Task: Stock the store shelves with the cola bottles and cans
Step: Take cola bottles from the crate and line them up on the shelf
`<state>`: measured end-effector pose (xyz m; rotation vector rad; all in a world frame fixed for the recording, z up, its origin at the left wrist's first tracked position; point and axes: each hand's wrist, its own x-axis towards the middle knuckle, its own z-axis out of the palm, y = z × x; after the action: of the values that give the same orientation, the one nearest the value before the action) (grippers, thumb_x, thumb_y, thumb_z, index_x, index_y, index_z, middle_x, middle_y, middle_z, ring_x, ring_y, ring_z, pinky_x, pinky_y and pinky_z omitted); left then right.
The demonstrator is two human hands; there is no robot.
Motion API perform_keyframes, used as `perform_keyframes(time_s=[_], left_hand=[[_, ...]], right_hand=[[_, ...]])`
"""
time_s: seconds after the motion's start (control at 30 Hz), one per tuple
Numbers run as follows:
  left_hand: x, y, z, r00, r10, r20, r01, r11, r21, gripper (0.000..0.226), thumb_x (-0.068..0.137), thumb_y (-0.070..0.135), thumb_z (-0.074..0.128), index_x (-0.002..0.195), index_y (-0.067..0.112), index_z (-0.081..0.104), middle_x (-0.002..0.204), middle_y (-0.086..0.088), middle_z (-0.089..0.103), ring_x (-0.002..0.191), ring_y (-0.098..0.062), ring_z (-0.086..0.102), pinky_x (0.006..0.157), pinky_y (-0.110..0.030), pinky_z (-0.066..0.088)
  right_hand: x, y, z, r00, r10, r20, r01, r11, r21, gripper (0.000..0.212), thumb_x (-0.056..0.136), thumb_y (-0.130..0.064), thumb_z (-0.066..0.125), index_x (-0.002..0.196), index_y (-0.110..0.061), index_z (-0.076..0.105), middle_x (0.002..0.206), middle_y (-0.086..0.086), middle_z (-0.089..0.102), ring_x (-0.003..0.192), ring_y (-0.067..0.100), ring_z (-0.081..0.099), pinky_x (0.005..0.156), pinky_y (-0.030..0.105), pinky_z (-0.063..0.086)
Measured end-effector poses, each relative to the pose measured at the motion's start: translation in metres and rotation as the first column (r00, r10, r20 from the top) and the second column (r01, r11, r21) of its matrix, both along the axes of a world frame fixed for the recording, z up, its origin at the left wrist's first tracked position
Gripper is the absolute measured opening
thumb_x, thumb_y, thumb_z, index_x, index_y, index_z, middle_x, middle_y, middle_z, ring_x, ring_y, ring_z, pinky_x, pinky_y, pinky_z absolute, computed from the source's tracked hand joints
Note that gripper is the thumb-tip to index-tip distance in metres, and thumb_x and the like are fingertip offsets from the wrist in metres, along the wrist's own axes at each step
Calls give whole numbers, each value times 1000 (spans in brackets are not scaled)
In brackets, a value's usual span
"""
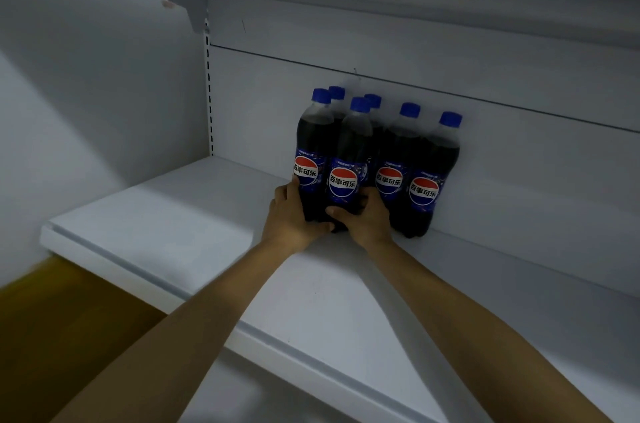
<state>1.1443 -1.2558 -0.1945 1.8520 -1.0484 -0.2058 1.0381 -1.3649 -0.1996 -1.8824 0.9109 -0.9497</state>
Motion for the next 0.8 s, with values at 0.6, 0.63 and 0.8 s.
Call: perform_keyframes(time_s=[0.6, 0.63, 0.8], left_hand=[[41, 134, 2, 992, -4, -126, -21, 980, -198, 77, 86, 35, 68, 148, 20, 26, 150, 5, 36, 133, -8, 38, 104, -21, 31], [46, 158, -3, 987, 20, -160, -62, 964, -258, 67, 88, 35, 65, 145, 24, 33, 144, 10, 43, 127, -3, 43, 100, -18, 34], [61, 288, -48, 921, 217, -324, -332, 871, -361, 26, 100, 34, 43, 121, 28, 58, 113, 12, 67, 104, -1, 62, 87, -14, 48]], right_hand=[[26, 175, 32, 933, 8, 359, -159, 905, 394, 61, 88, -35, 67, 139, -23, 37, 140, 0, 45, 120, 12, 47, 88, 21, 37], [30, 195, 30, 928, 56, 368, -209, 897, 390, 57, 89, -39, 65, 137, -27, 38, 139, -4, 45, 117, 7, 48, 83, 15, 36], [40, 318, -25, 870, 281, 405, -399, 883, 246, 46, 88, -51, 55, 129, -34, 43, 129, -12, 53, 111, -7, 56, 80, 3, 42]])
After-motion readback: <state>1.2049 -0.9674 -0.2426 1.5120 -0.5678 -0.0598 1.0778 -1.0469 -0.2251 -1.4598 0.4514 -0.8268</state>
